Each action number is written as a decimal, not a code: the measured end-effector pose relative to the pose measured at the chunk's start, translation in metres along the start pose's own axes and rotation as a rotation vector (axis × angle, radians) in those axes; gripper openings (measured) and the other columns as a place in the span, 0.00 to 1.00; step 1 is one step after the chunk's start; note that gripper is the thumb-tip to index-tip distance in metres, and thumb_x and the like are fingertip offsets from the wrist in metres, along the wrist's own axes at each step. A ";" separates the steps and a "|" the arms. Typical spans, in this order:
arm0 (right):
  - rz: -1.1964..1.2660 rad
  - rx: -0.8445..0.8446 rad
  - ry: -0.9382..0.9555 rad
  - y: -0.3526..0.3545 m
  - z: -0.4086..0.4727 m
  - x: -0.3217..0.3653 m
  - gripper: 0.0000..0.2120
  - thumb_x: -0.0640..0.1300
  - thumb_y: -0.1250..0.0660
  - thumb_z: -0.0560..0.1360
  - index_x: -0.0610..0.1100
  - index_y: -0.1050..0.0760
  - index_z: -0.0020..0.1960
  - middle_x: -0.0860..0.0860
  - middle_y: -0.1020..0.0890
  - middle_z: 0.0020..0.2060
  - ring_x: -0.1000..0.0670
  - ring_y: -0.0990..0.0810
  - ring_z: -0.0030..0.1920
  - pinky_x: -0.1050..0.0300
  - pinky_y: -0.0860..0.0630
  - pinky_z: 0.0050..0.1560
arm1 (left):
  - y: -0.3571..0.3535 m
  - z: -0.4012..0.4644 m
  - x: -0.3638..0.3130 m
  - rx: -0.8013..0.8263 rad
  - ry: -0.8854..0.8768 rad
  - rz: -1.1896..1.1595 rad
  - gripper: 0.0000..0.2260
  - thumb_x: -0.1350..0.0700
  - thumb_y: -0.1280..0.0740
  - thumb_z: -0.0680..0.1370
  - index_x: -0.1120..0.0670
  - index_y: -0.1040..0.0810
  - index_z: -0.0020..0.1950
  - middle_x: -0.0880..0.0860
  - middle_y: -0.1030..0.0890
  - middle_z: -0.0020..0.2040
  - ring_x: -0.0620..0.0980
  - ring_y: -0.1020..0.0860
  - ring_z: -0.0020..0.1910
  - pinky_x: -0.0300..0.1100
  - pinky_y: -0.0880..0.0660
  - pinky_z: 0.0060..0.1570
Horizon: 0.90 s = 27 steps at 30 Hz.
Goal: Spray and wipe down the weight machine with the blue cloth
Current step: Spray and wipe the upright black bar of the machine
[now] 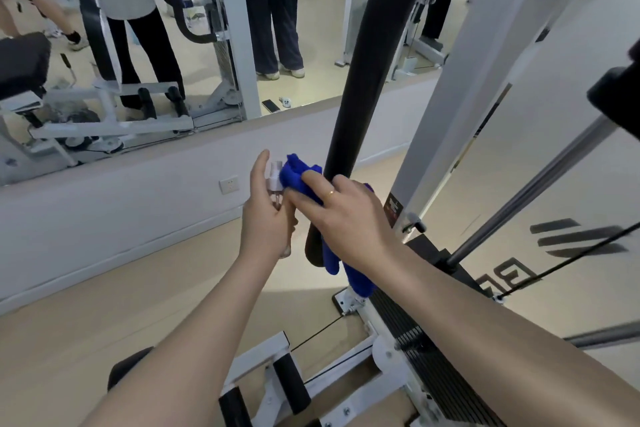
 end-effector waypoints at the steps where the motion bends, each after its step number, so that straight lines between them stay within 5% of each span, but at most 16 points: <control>1: -0.134 0.005 0.035 -0.004 0.009 0.000 0.14 0.34 0.29 0.57 0.44 0.21 0.42 0.48 0.22 0.41 0.47 0.30 0.28 0.60 0.32 0.27 | 0.007 0.002 0.002 -0.010 0.005 0.018 0.24 0.59 0.40 0.79 0.42 0.42 0.71 0.51 0.24 0.35 0.49 0.26 0.28 0.44 0.28 0.26; 4: -0.313 -0.001 0.051 0.008 0.030 -0.011 0.09 0.37 0.27 0.56 0.45 0.22 0.35 0.48 0.23 0.37 0.48 0.31 0.28 0.60 0.35 0.28 | 0.013 0.005 0.000 0.039 -0.023 0.107 0.17 0.57 0.40 0.79 0.47 0.35 0.67 0.50 0.24 0.33 0.46 0.25 0.28 0.42 0.26 0.31; 8: -0.329 -0.285 -0.099 0.047 0.042 -0.031 0.13 0.33 0.37 0.63 0.43 0.21 0.45 0.46 0.22 0.46 0.48 0.39 0.31 0.59 0.36 0.31 | 0.010 0.008 -0.014 0.120 -0.093 0.112 0.15 0.57 0.40 0.79 0.49 0.33 0.65 0.50 0.24 0.33 0.48 0.25 0.29 0.43 0.26 0.31; 10: -0.300 -0.253 -0.128 0.023 0.034 -0.028 0.12 0.33 0.33 0.63 0.43 0.22 0.45 0.47 0.26 0.51 0.48 0.36 0.29 0.60 0.35 0.30 | 0.016 0.011 -0.018 0.113 -0.108 0.093 0.15 0.57 0.40 0.79 0.49 0.33 0.65 0.53 0.24 0.32 0.49 0.26 0.29 0.37 0.27 0.29; 13: -0.188 0.104 -0.062 -0.063 0.004 -0.008 0.15 0.37 0.25 0.59 0.42 0.22 0.46 0.45 0.23 0.54 0.46 0.28 0.29 0.57 0.27 0.27 | 0.024 0.010 -0.007 0.107 -0.107 0.093 0.14 0.57 0.40 0.79 0.49 0.32 0.64 0.52 0.25 0.31 0.46 0.27 0.27 0.36 0.27 0.30; 16: -0.171 0.678 -0.041 -0.150 -0.037 0.009 0.19 0.35 0.33 0.71 0.40 0.31 0.61 0.42 0.36 0.67 0.43 0.24 0.42 0.50 0.25 0.40 | 0.026 0.003 0.025 0.123 -0.044 0.080 0.13 0.57 0.39 0.78 0.49 0.31 0.63 0.49 0.26 0.30 0.45 0.26 0.27 0.42 0.26 0.34; 17: -0.177 0.707 -0.044 -0.154 -0.038 0.011 0.18 0.35 0.35 0.72 0.39 0.31 0.61 0.42 0.37 0.67 0.43 0.24 0.42 0.50 0.25 0.41 | 0.027 0.000 0.034 0.125 -0.029 0.077 0.14 0.58 0.39 0.78 0.49 0.31 0.63 0.49 0.26 0.31 0.45 0.26 0.27 0.44 0.26 0.35; 18: -0.185 0.633 -0.040 -0.144 -0.028 0.011 0.16 0.34 0.35 0.71 0.39 0.29 0.58 0.42 0.34 0.65 0.44 0.25 0.39 0.51 0.25 0.38 | 0.028 -0.002 0.040 0.124 -0.021 0.080 0.14 0.58 0.39 0.78 0.49 0.31 0.63 0.50 0.25 0.32 0.47 0.26 0.28 0.44 0.26 0.34; 22: -0.187 -0.109 -0.086 -0.044 0.014 -0.017 0.12 0.32 0.38 0.66 0.40 0.22 0.48 0.45 0.21 0.50 0.47 0.32 0.24 0.57 0.29 0.24 | 0.030 -0.004 0.058 0.118 0.026 0.081 0.12 0.59 0.39 0.78 0.50 0.30 0.61 0.52 0.25 0.34 0.50 0.26 0.30 0.34 0.28 0.29; 24: -0.184 -0.165 -0.067 -0.042 0.009 -0.020 0.13 0.34 0.41 0.67 0.39 0.22 0.48 0.44 0.20 0.52 0.47 0.33 0.23 0.59 0.30 0.24 | 0.023 -0.004 0.067 0.124 0.048 0.096 0.11 0.58 0.39 0.78 0.49 0.29 0.59 0.50 0.25 0.33 0.46 0.26 0.28 0.40 0.26 0.31; 27: -0.184 0.148 -0.039 -0.108 -0.016 -0.004 0.19 0.38 0.26 0.61 0.41 0.22 0.52 0.44 0.22 0.58 0.47 0.28 0.24 0.58 0.29 0.24 | 0.015 -0.007 0.078 0.138 0.059 0.120 0.06 0.58 0.39 0.78 0.52 0.29 0.54 0.52 0.25 0.30 0.44 0.26 0.26 0.45 0.26 0.33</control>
Point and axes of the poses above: each hand's wrist, its own z-axis towards the middle knuckle, its own y-axis out of the back of the hand, x = y × z, the point moved 9 cm from there along z, towards the middle knuckle
